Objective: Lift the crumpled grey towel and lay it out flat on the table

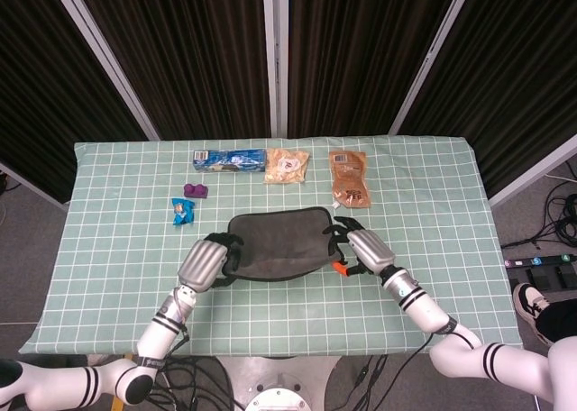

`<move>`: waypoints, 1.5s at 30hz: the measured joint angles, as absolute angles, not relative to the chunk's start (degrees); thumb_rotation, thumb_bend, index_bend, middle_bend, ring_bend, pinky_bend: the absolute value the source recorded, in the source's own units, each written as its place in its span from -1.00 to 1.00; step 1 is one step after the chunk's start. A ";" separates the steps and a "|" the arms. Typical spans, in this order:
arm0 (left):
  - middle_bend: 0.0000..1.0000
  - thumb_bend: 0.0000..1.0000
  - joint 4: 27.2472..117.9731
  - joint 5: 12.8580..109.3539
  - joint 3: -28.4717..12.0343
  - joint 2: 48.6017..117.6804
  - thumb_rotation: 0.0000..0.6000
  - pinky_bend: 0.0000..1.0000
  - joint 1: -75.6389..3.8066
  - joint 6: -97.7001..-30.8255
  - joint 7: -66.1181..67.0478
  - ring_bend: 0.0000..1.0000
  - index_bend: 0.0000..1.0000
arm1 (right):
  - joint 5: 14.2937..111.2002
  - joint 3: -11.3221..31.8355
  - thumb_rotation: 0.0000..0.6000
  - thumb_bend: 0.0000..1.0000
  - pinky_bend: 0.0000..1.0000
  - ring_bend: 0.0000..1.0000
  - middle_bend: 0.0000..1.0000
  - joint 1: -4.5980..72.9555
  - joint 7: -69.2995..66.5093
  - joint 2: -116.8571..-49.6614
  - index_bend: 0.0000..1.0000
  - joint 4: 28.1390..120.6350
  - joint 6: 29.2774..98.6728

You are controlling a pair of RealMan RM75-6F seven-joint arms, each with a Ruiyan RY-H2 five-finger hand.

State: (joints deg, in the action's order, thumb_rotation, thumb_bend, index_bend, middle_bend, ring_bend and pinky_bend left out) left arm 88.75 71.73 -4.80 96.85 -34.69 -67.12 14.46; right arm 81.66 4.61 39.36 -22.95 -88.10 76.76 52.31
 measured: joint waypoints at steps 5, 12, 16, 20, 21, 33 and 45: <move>-0.41 -0.82 91.06 71.49 -4.03 96.62 1.00 -0.39 -34.80 -65.44 16.79 -0.48 -0.37 | 81.99 2.45 0.20 -1.00 -1.00 -1.00 -0.97 38.30 -20.07 -87.53 -0.54 78.08 51.77; -0.57 -1.00 96.71 70.30 -3.28 93.79 1.00 -0.43 -35.38 -62.52 19.90 -0.58 -0.54 | 81.69 0.44 0.06 -1.00 -1.00 -1.00 -1.00 37.28 -15.99 -84.57 -0.77 82.72 50.41; -0.57 -1.00 99.49 71.14 -3.20 91.94 1.00 -0.43 -35.10 -62.86 20.02 -0.58 -0.54 | 80.91 0.37 0.07 -1.00 -1.00 -1.00 -1.00 36.51 -15.33 -82.60 -0.75 85.15 50.46; -0.57 -0.99 100.43 71.25 -4.05 90.26 1.00 -0.43 -34.22 -64.98 19.94 -0.58 -0.54 | 80.33 1.15 0.72 -1.00 -1.00 -1.00 -0.93 35.33 -15.06 -81.55 -0.56 86.34 52.91; -0.57 -0.98 100.47 71.00 -4.42 89.77 1.00 -0.43 -33.91 -65.67 19.98 -0.58 -0.54 | 80.19 1.45 0.88 -1.00 -1.00 -1.00 -0.88 34.95 -14.74 -81.36 -0.50 86.50 53.94; -0.57 -0.86 93.65 65.41 -7.77 82.14 1.00 -0.44 -25.81 -73.57 13.17 -0.58 -0.50 | 77.24 4.82 1.00 -0.98 -1.00 -0.97 -0.62 25.49 0.52 -74.70 -0.27 88.72 71.85; -0.57 -0.86 92.54 69.08 -2.30 77.01 1.00 -0.46 -12.99 -85.75 8.47 -0.58 -0.50 | 77.82 1.15 1.00 -0.98 -1.00 -1.00 -0.72 14.69 -3.15 -65.92 -0.41 91.85 79.61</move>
